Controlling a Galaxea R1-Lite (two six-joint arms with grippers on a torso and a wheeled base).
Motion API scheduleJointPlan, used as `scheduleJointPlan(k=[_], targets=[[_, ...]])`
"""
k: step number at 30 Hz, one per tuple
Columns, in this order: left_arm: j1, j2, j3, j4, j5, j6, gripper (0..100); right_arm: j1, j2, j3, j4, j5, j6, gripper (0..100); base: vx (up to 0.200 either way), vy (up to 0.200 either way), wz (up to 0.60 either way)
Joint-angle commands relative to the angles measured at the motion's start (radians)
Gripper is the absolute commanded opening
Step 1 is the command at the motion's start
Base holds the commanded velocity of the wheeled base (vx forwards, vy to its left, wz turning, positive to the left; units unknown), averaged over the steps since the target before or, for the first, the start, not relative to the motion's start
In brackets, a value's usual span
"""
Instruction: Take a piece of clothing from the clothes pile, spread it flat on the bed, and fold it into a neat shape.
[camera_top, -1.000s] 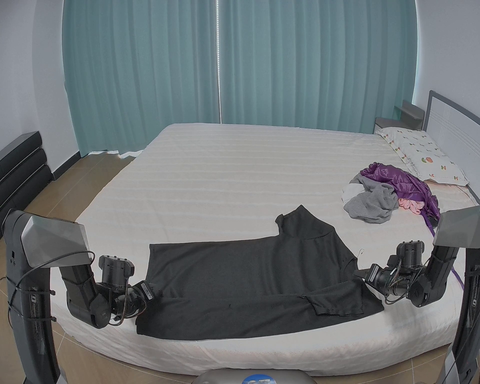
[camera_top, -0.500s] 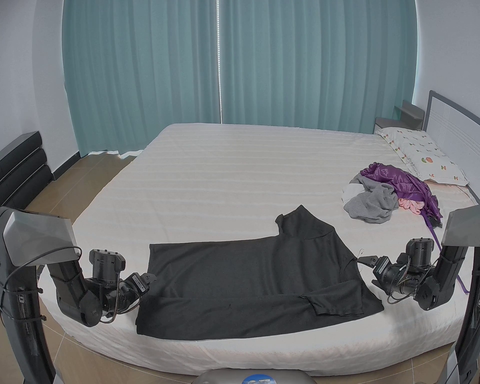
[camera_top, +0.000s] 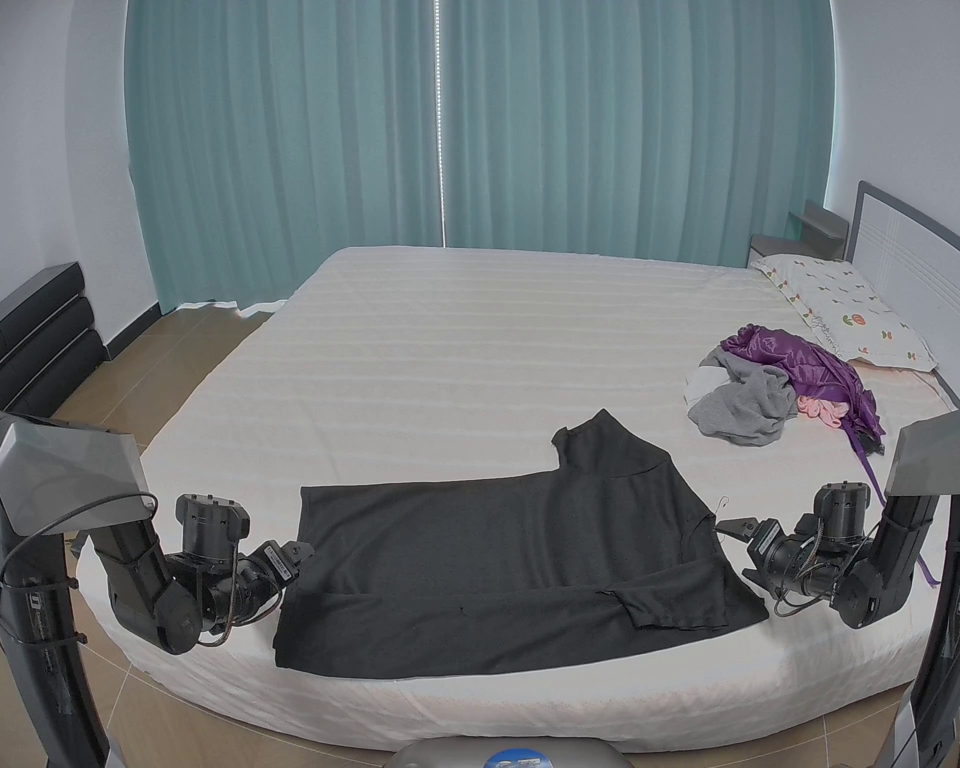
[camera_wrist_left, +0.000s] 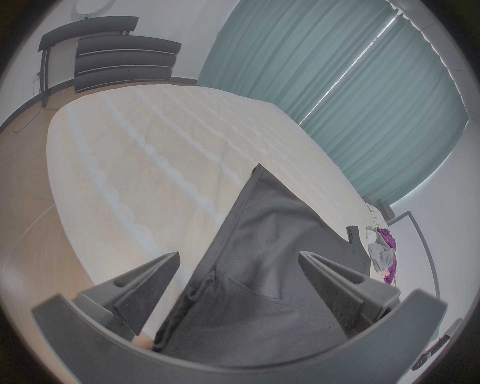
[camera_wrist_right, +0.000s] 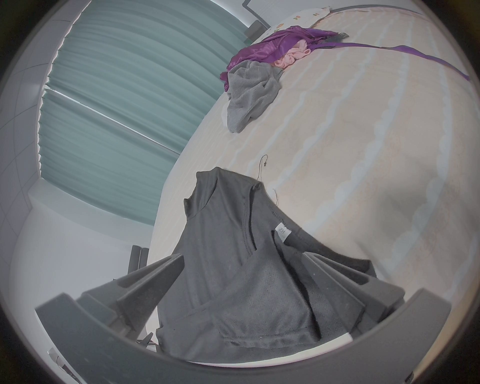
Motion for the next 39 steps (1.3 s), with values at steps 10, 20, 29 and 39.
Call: scheduleJointPlan(k=[10, 20, 29, 39], targets=[[-0.003, -0.039, -0.011, 0.001, 0.003, -0.020, 100, 0.003, 0.014, -0.005, -0.001, 0.000, 0.051, 100, 0.000, 0.000, 0.00], [0.034, -0.073, -0.140, 0.013, -0.007, -0.013, 100, 0.006, 0.023, -0.014, -0.003, 0.010, 0.086, 100, 0.000, 0.000, 0.00], [0.106, 0.229, -0.555, 0.108, -0.049, 0.110, 100, 0.029, 0.043, -0.008, -0.026, -0.001, 0.081, 100, 0.000, 0.000, 0.00], [0.104, 0.398, -0.772, 0.147, -0.081, 0.184, 100, 0.034, 0.044, -0.005, -0.030, -0.003, 0.081, 100, 0.000, 0.000, 0.00]])
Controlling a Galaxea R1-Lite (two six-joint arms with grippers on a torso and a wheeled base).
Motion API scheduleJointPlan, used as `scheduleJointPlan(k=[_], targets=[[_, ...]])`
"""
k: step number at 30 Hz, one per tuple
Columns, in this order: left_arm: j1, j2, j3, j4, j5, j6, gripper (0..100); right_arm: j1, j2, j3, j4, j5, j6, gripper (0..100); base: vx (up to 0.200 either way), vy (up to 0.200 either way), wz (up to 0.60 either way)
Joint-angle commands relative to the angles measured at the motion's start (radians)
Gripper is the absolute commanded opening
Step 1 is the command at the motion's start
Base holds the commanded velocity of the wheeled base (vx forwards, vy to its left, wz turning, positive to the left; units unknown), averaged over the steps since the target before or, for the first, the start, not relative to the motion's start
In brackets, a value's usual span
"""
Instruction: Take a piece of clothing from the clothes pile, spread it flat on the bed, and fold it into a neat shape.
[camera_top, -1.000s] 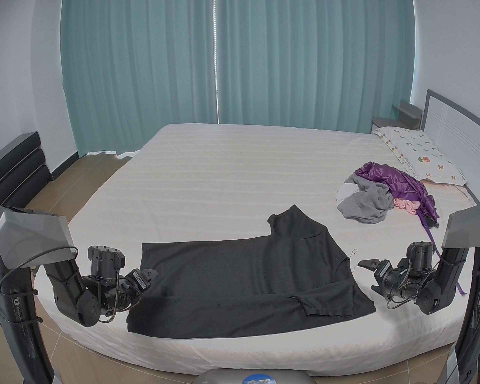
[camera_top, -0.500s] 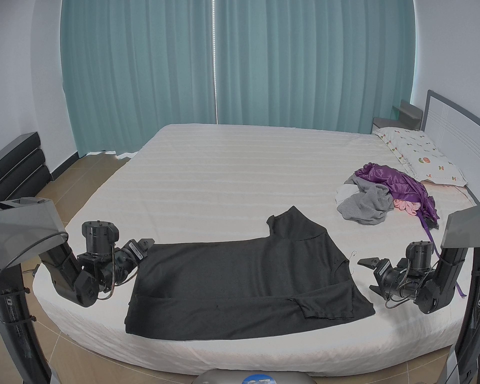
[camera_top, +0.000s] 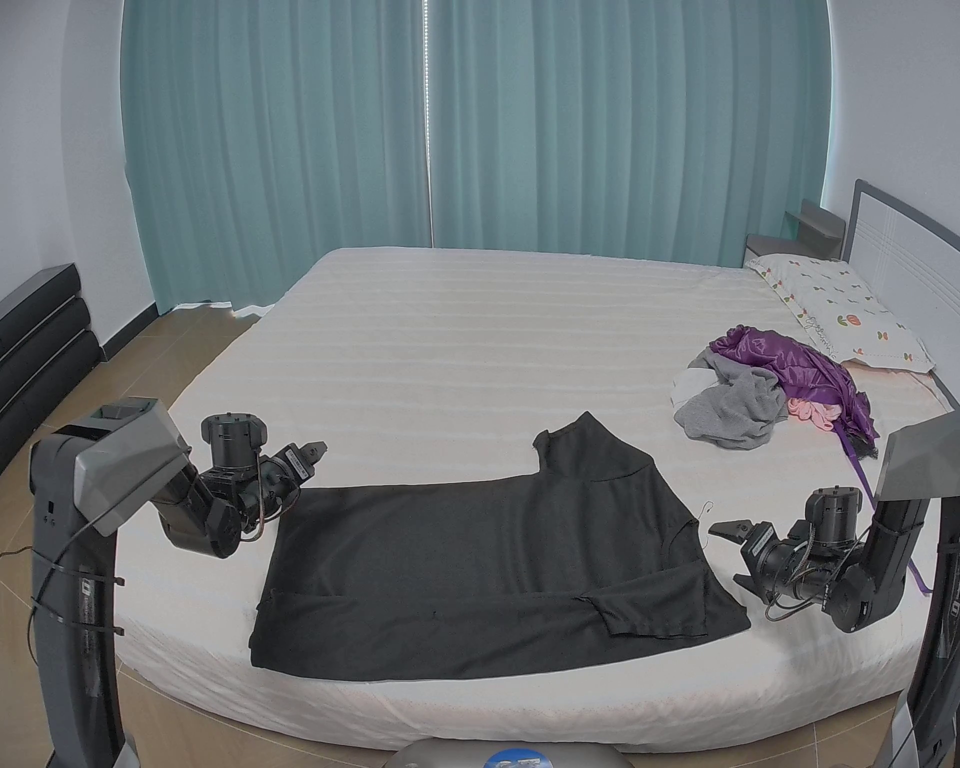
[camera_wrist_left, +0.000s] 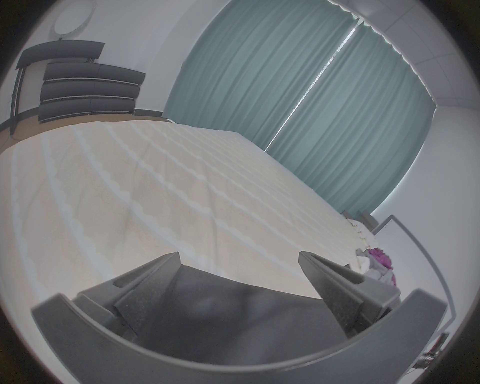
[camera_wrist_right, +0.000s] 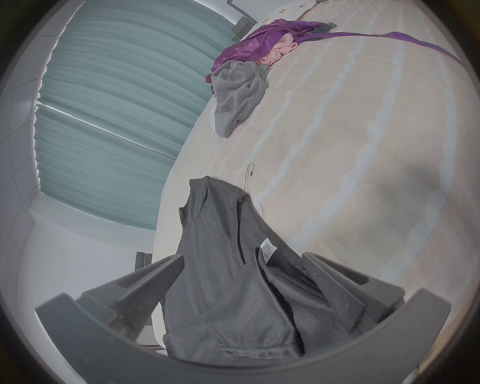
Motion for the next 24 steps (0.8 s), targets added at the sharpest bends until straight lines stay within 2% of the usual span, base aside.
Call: scheduleJointPlan(k=[1, 12, 16, 24], targets=[[0.005, 0.167, -0.130, 0.010, 0.027, 0.041, 100, 0.004, 0.006, 0.001, -0.003, -0.001, -0.001, 100, 0.000, 0.000, 0.00], [0.009, 0.177, -0.147, 0.012, 0.049, 0.042, 100, 0.004, 0.008, 0.003, -0.003, -0.001, -0.002, 100, 0.000, 0.000, 0.00], [0.012, 0.171, -0.139, 0.008, 0.083, 0.042, 100, 0.004, 0.008, 0.003, -0.003, -0.001, -0.004, 100, 0.000, 0.000, 0.00], [0.017, 0.164, -0.110, 0.015, 0.086, 0.042, 100, 0.004, 0.008, 0.003, -0.003, -0.001, -0.004, 100, 0.000, 0.000, 0.00]])
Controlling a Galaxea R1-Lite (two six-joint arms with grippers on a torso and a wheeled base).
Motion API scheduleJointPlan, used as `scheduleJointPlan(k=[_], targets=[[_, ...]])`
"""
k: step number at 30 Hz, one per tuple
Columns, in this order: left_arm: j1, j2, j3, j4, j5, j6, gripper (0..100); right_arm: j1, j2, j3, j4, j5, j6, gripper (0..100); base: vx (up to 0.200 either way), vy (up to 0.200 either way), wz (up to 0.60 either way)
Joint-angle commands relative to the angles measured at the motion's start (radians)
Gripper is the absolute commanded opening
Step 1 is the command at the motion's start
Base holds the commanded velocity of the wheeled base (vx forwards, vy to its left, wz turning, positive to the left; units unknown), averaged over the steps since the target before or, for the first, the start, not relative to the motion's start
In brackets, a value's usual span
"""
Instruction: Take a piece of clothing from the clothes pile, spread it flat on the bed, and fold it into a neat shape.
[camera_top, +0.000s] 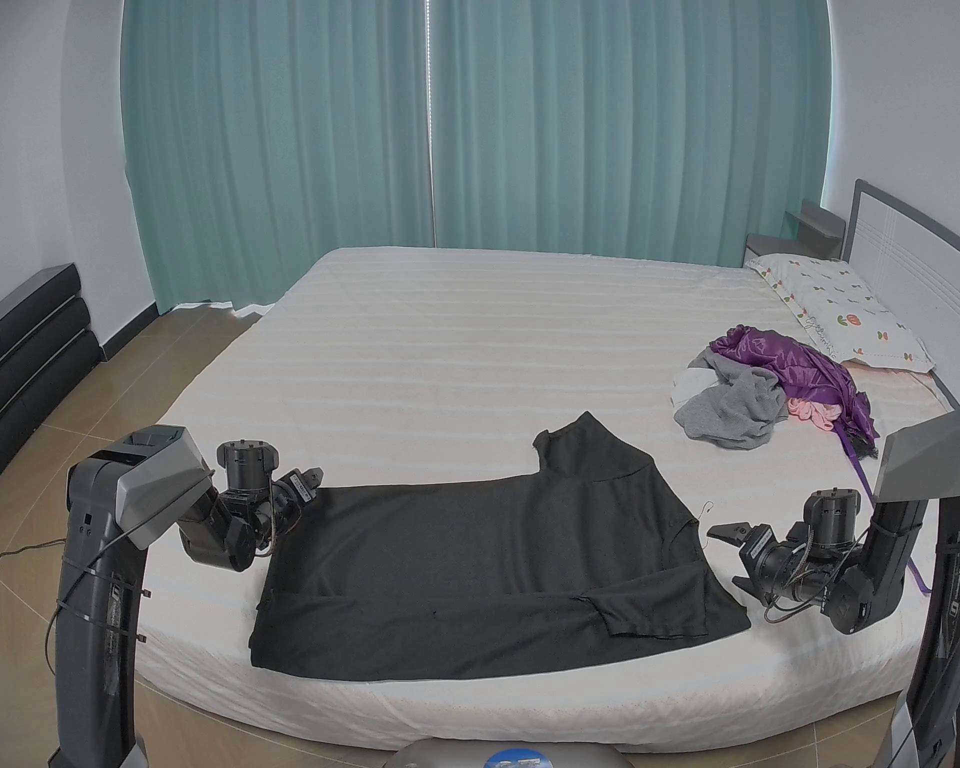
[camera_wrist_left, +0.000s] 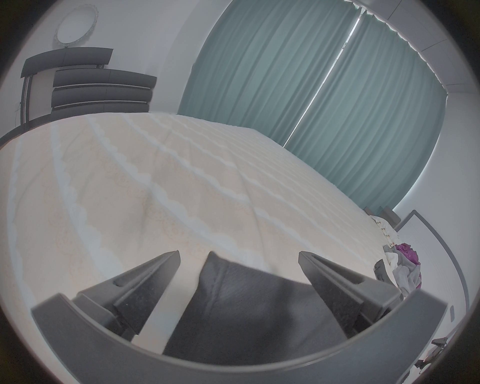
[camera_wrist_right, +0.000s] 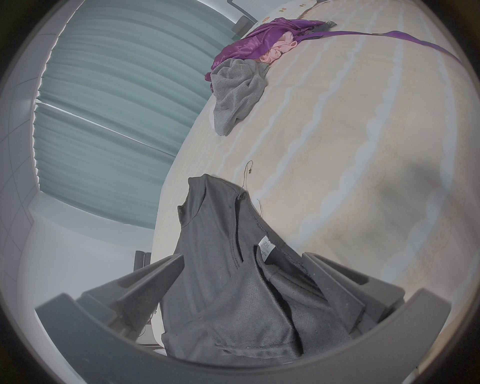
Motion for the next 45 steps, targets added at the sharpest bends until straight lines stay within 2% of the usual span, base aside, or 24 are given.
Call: scheduleJointPlan(k=[1, 2, 8, 12, 13, 15, 21, 25, 27, 28, 31, 35, 40, 42, 45], targets=[[-0.001, -0.006, 0.023, -0.001, 0.000, -0.001, 100, 0.000, 0.001, 0.000, 0.000, 0.000, 0.000, 100, 0.000, 0.000, 0.00], [-0.001, -0.006, 0.023, -0.003, 0.000, -0.001, 0, 0.000, 0.001, 0.000, 0.000, 0.000, 0.000, 100, 0.000, 0.000, 0.00], [0.002, -0.007, 0.015, -0.007, 0.006, -0.004, 0, 0.000, 0.006, -0.008, 0.001, -0.003, -0.003, 100, 0.000, 0.000, 0.00], [0.005, -0.018, 0.021, -0.007, 0.027, -0.008, 0, 0.013, 0.016, -0.034, 0.001, -0.029, -0.027, 100, 0.000, 0.000, 0.00], [0.010, -0.030, 0.026, -0.007, 0.040, -0.011, 0, 0.034, 0.015, -0.069, 0.015, -0.078, -0.039, 100, 0.000, 0.000, 0.00], [0.013, -0.041, 0.033, -0.007, 0.043, -0.017, 0, 0.059, 0.018, -0.112, 0.027, -0.104, -0.041, 100, 0.000, 0.000, 0.00], [0.011, -0.064, 0.047, -0.006, 0.038, -0.059, 0, 0.106, 0.035, -0.361, 0.224, -0.162, -0.095, 100, 0.000, 0.000, 0.00], [0.008, -0.067, 0.067, -0.006, 0.037, -0.059, 0, 0.142, 0.122, -0.566, 0.360, -0.236, -0.190, 100, 0.000, 0.000, 0.00], [0.008, -0.067, 0.067, -0.006, 0.037, -0.059, 0, 0.142, 0.122, -0.566, 0.360, -0.236, -0.190, 100, 0.000, 0.000, 0.00], [0.010, -0.067, 0.076, -0.007, 0.035, -0.062, 0, 0.171, 0.164, -0.680, 0.468, -0.280, -0.251, 100, 0.000, 0.000, 0.00], [0.010, -0.068, 0.092, -0.009, 0.035, -0.063, 0, 0.188, 0.190, -0.760, 0.523, -0.293, -0.271, 100, 0.000, 0.000, 0.00], [0.010, -0.068, 0.105, -0.012, 0.034, -0.062, 0, 0.181, 0.250, -0.957, 0.638, -0.294, -0.328, 100, 0.000, 0.000, 0.00], [0.007, -0.070, 0.128, -0.020, 0.035, -0.062, 0, 0.181, 0.314, -1.077, 0.653, -0.296, -0.406, 100, 0.000, 0.000, 0.00], [0.007, -0.070, 0.147, -0.064, 0.035, -0.062, 0, 0.181, 0.354, -1.117, 0.665, -0.296, -0.457, 100, 0.000, 0.000, 0.00], [0.007, -0.072, 0.154, -0.076, 0.035, -0.062, 0, 0.180, 0.381, -1.149, 0.673, -0.296, -0.458, 100, 0.000, 0.000, 0.00]])
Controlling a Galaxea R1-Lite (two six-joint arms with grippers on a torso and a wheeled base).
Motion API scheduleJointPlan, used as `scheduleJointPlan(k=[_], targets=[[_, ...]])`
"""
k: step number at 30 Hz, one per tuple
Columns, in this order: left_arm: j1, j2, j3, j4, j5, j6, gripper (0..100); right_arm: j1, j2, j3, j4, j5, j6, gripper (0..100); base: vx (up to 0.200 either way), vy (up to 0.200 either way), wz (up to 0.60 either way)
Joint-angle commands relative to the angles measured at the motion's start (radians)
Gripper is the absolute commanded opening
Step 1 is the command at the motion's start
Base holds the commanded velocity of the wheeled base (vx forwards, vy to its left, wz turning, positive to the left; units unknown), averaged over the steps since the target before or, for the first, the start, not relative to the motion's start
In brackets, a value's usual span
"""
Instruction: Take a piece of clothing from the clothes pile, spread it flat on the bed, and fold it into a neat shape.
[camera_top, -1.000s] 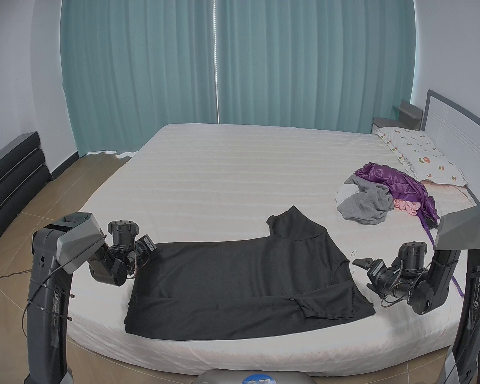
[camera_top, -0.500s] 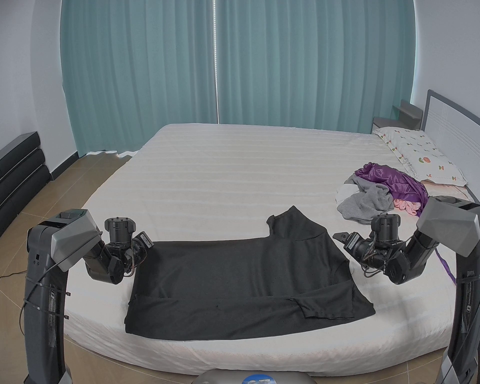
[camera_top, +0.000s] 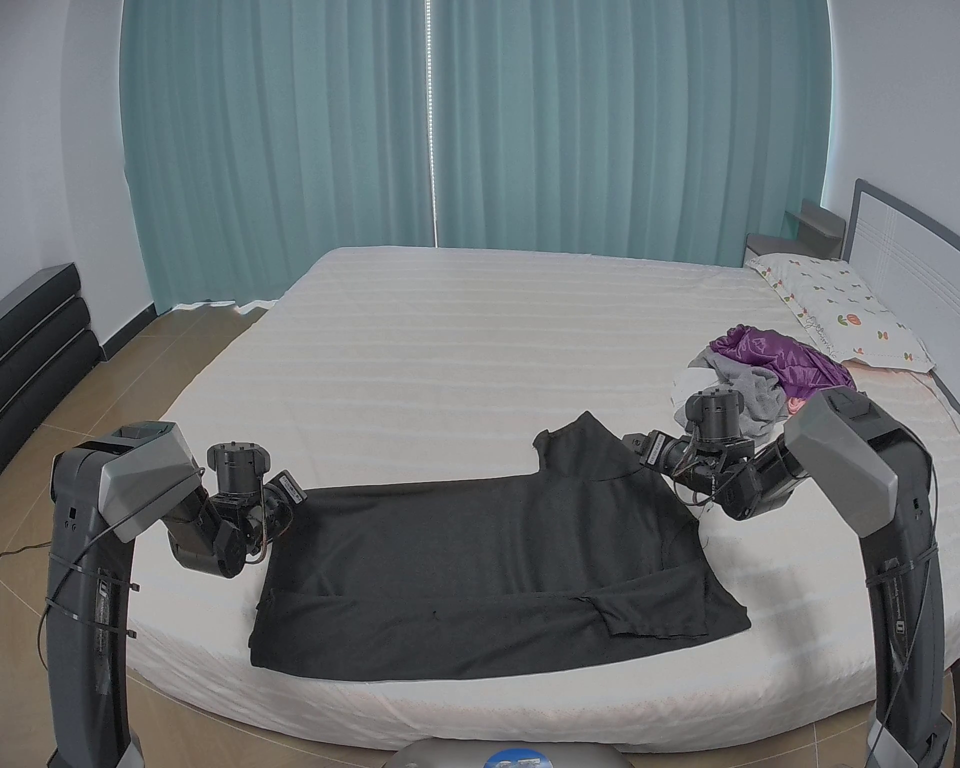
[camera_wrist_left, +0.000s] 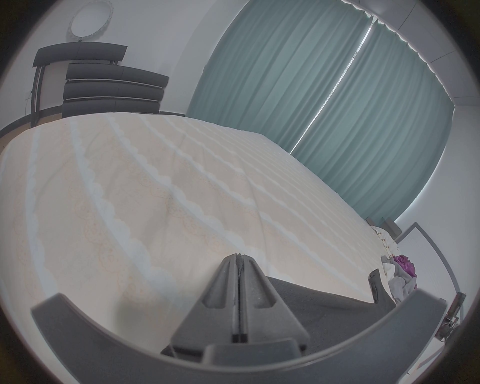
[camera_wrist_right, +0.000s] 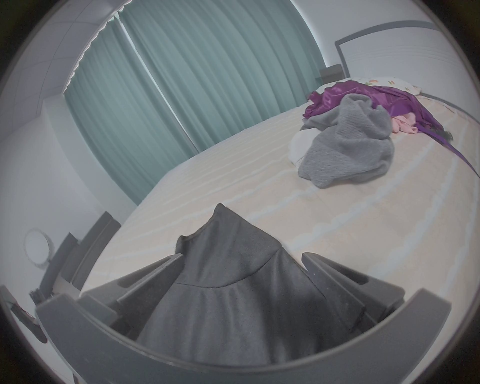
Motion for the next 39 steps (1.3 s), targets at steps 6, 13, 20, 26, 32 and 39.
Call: scheduleJointPlan(k=[6, 13, 20, 26, 32, 39], targets=[[-0.002, -0.006, 0.041, -0.026, 0.001, 0.001, 0, -0.033, 0.149, -0.174, 0.041, -0.005, -0.026, 100, 0.000, 0.000, 0.00], [-0.002, -0.005, 0.037, -0.026, 0.001, 0.003, 0, -0.033, 0.191, -0.254, 0.079, -0.015, -0.017, 100, 0.000, 0.000, 0.00], [-0.002, 0.000, 0.041, -0.026, 0.001, 0.004, 0, -0.025, 0.230, -0.343, 0.083, -0.021, -0.015, 100, 0.000, 0.000, 0.00], [-0.002, -0.002, 0.041, -0.026, 0.001, 0.004, 0, -0.022, 0.267, -0.402, 0.108, -0.046, -0.015, 100, 0.000, 0.000, 0.00], [-0.002, -0.003, 0.041, -0.026, 0.001, 0.004, 0, -0.022, 0.284, -0.425, 0.116, -0.048, -0.015, 100, 0.000, 0.000, 0.00], [-0.002, -0.005, 0.039, -0.026, 0.001, 0.004, 0, -0.021, 0.291, -0.430, 0.117, -0.049, -0.015, 0, 0.000, 0.000, 0.00]])
